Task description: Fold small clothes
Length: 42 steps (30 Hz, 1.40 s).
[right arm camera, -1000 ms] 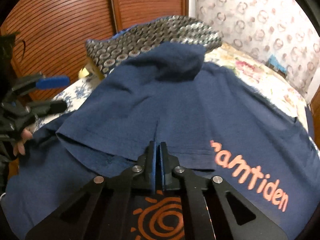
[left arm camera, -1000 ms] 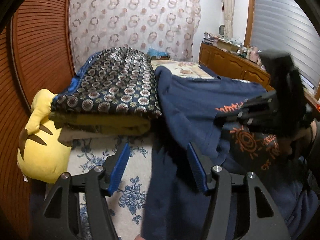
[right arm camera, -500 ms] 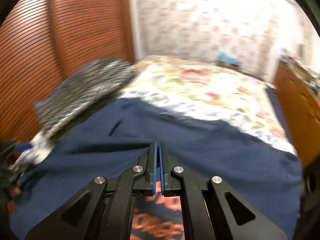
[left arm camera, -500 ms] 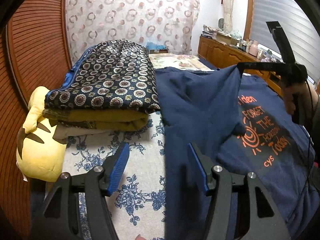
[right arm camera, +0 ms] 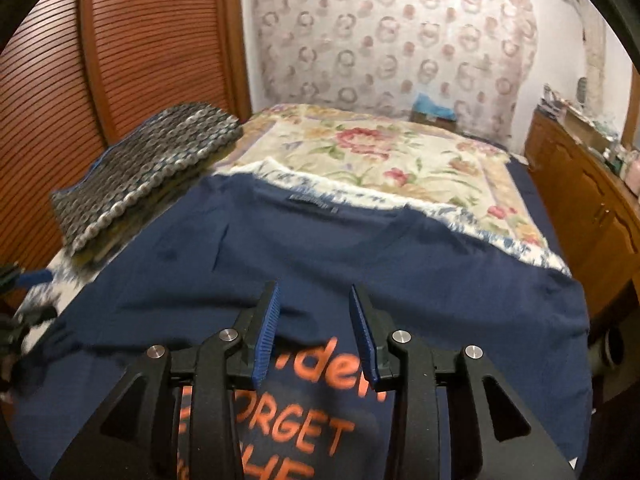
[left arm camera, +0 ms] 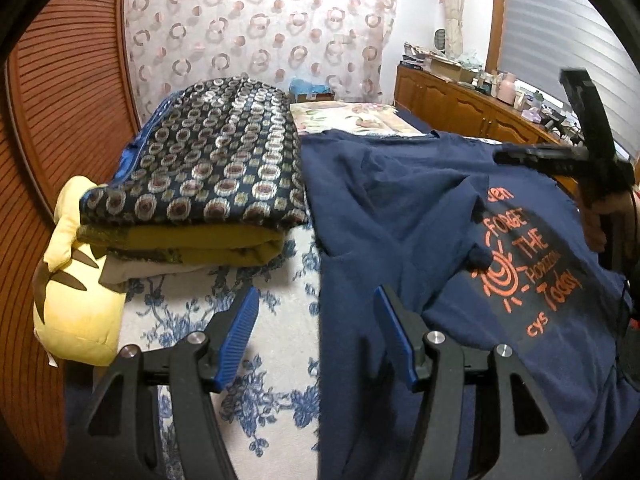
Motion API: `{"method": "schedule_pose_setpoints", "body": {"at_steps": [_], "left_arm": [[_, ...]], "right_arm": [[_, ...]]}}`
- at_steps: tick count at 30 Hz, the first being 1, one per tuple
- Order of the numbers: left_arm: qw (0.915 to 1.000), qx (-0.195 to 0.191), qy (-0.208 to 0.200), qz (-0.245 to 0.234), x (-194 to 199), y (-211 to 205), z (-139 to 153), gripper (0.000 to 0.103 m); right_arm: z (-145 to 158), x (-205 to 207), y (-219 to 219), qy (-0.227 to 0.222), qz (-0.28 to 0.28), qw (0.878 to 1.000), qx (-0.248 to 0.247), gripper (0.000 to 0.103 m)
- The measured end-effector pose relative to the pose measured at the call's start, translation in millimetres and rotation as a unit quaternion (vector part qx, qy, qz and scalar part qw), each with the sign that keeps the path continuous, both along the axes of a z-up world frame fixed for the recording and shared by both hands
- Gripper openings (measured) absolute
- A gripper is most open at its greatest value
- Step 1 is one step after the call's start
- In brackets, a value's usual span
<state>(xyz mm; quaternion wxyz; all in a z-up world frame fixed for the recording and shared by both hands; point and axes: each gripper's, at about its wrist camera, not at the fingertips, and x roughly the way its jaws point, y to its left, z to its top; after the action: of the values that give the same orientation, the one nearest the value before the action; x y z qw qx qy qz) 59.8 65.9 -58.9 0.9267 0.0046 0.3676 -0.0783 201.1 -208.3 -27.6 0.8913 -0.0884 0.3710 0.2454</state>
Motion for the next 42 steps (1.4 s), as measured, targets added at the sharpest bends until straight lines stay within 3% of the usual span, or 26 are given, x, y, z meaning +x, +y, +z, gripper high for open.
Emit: {"method": "schedule_pose_setpoints", "body": {"at_steps": [3, 10, 15, 18, 27, 32, 35, 36, 38, 42], "left_arm": [[0.9999, 0.002, -0.012, -0.007, 7, -8, 11, 0.059], [0.9988, -0.013, -0.029, -0.036, 42, -28, 33, 0.059], [0.9985, -0.014, -0.024, -0.048, 80, -48, 38, 0.045], [0.9982, -0.003, -0.017, -0.057, 101, -60, 34, 0.039], [0.9980, 0.039, 0.033, -0.038, 175, -82, 7, 0.039], [0.9960, 0.033, 0.081, -0.021, 205, -85, -13, 0.039], [0.9959, 0.021, 0.086, -0.018, 207, -85, -16, 0.038], [0.9958, 0.022, 0.087, -0.019, 206, -85, -16, 0.033], [0.9955, 0.019, 0.088, -0.030, 204, -89, -14, 0.005], [0.9965, 0.047, 0.060, -0.034, 199, -90, 4, 0.000]], "right_arm": [[-8, -4, -9, 0.007, 0.006, 1.000, -0.014, 0.051], [-31, -3, -38, 0.038, 0.003, 0.998, -0.044, 0.052], [-43, -2, -53, 0.049, -0.001, 0.998, -0.045, 0.052], [-48, -3, -56, 0.046, 0.002, 0.998, -0.042, 0.052], [-48, -6, -56, 0.043, 0.001, 0.998, -0.040, 0.053], [-48, -6, -57, 0.043, 0.001, 0.998, -0.041, 0.054], [-48, -6, -57, 0.043, 0.001, 0.998, -0.041, 0.054], [-48, -6, -57, 0.043, 0.001, 0.998, -0.041, 0.054], [-48, -6, -57, 0.043, 0.001, 0.998, -0.041, 0.054], [-48, -6, -57, 0.043, 0.001, 0.998, -0.041, 0.054]]}}
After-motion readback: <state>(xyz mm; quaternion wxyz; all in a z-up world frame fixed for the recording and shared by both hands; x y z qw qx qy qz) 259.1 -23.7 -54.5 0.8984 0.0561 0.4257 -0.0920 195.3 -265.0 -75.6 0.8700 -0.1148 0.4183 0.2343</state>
